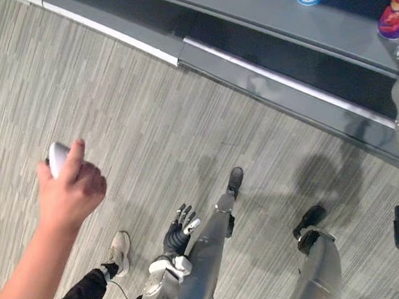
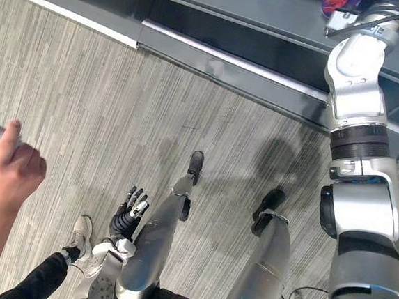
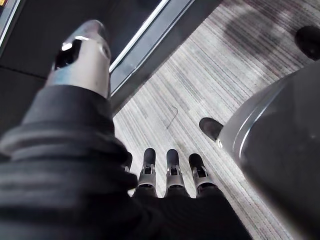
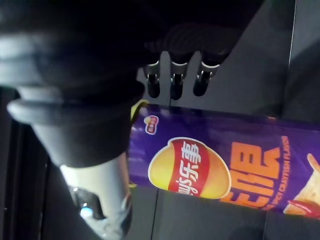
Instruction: Put the gum and the chips on the shelf.
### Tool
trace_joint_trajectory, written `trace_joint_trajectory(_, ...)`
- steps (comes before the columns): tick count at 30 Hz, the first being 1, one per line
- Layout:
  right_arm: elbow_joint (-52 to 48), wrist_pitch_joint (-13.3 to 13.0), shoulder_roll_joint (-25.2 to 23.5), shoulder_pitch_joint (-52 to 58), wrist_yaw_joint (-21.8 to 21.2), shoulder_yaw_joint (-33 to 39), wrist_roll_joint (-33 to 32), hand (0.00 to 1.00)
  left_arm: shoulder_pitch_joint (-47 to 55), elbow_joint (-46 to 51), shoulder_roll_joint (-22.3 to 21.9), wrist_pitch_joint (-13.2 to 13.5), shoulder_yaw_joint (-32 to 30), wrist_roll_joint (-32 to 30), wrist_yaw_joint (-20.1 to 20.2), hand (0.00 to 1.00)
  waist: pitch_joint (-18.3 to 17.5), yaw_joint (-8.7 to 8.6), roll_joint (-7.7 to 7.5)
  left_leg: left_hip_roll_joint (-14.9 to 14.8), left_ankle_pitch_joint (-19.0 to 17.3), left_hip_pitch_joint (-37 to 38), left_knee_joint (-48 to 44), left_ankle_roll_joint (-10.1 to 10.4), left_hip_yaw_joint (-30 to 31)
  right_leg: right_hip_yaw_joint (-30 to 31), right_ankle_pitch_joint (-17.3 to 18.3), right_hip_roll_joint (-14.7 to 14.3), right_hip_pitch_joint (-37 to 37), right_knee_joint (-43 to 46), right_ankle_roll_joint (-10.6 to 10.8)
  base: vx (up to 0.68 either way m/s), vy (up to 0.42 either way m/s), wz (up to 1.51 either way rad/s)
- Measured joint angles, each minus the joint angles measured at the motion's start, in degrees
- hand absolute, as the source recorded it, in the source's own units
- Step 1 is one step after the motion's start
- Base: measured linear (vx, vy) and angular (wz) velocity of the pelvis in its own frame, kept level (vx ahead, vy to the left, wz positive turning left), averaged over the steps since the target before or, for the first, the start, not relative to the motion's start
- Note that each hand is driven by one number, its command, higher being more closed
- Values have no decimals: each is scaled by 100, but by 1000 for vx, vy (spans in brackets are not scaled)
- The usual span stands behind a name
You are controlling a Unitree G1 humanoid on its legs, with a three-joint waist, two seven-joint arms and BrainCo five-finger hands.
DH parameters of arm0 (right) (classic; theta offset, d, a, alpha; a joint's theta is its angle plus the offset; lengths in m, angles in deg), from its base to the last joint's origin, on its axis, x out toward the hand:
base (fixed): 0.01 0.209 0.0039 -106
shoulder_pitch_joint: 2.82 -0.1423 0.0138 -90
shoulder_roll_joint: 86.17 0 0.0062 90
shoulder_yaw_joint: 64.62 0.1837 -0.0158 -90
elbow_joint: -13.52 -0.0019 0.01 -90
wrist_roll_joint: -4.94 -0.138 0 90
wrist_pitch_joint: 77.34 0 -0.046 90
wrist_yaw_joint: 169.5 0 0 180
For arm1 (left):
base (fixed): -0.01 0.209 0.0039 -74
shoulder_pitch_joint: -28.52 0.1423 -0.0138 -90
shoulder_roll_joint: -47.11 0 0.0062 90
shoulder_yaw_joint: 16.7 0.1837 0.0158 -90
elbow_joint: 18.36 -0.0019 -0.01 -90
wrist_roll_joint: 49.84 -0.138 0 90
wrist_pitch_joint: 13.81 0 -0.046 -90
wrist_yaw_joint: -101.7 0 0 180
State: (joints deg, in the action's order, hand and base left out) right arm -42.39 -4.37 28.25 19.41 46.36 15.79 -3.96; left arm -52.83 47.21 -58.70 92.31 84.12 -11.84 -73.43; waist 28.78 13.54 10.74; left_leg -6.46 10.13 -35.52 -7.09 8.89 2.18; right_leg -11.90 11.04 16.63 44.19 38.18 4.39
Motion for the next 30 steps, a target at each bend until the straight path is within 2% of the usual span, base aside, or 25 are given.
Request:
trace_joint_trajectory(4, 1, -38, -223, 81, -21, 2, -26, 0, 0, 2, -6, -4, 68, -2, -12, 0, 0, -64, -1, -42, -30, 218, 38, 9, -61, 37, -7, -51, -168, -41, 0, 39, -56, -10)
trace_joint_trajectory(7, -1, -298, -357, 196, -72, 151, -522, 0, 0, 5, -14, -17, 131, -3, -27, 0, 0, -102, -2, -48, -30, 401, 109, 9, -137, 87, -7, -59, -272, -50, 0, 33, -61, -11)
trace_joint_trajectory(10, -2, -439, -504, 291, -40, 481, -509, 0, 1, 5, -16, -2, 198, -7, -31, 0, 0, -128, -3, -52, -25, 540, 202, 9, -154, 83, -6, -65, -376, -86, 1, 28, -54, -3)
trace_joint_trajectory(15, -225, -528, -764, 386, 66, 558, -460, 0, 6, 4, -64, -4, 295, -31, -97, 0, 1, -196, -10, -46, -6, 901, 392, 11, -191, 83, -3, -63, -674, -174, 6, 38, -50, -3)
trace_joint_trajectory(18, -502, -751, -1075, 658, 113, 836, -461, 0, 15, 3, -130, -5, 294, -60, -157, 0, 5, -248, -24, -48, -7, 1190, 508, 9, -246, 84, 6, -75, -938, -283, 24, 41, -45, -8)
trace_joint_trajectory(20, -699, -781, -1299, 859, 60, 945, -461, 0, 19, 2, -133, -3, 293, -62, -182, 0, -7, -259, -75, -55, -32, 1320, 514, -3, -285, 85, 2, -113, -1082, -374, 43, 41, -29, -14)
trace_joint_trajectory(23, -1146, -818, -1742, 1233, -277, 893, -458, 0, 23, -6, -110, -10, 238, -71, -208, 0, -6, -361, -250, -126, -70, 1613, 586, 10, -310, 71, -27, -217, -1405, -550, 48, 69, -53, -12)
trace_joint_trajectory(25, -1409, -819, -2084, 1654, -927, 667, -468, 0, 23, -98, -45, -88, 198, -115, -222, 0, -7, -479, -352, -207, -178, 1957, 594, 37, -312, 39, -102, -338, -1864, -829, 80, 67, -31, -14)
trace_joint_trajectory(26, -1417, -795, -2145, 1743, -1113, 544, -470, 0, 25, -117, -13, -132, 188, -147, -217, 0, -6, -525, -379, -238, -201, 2039, 592, 32, -311, 20, -137, -393, -1994, -934, 83, 70, -16, -14)
trace_joint_trajectory(28, -1711, -641, -2276, 2321, -1798, 186, -498, 0, 22, -142, 118, -280, 84, -441, -212, 0, -21, -604, -519, -375, -306, 2294, 597, 45, -326, -27, -293, -590, -2472, -1449, 116, 72, 12, -17)
trace_joint_trajectory(30, -1938, -587, -2373, 2784, -2200, 40, -518, 0, 28, -163, 237, -338, 29, -603, -222, 0, -36, -673, -642, -420, -364, 2473, 614, 38, -361, -34, -399, -689, -2753, -1738, 146, 88, 32, -14)
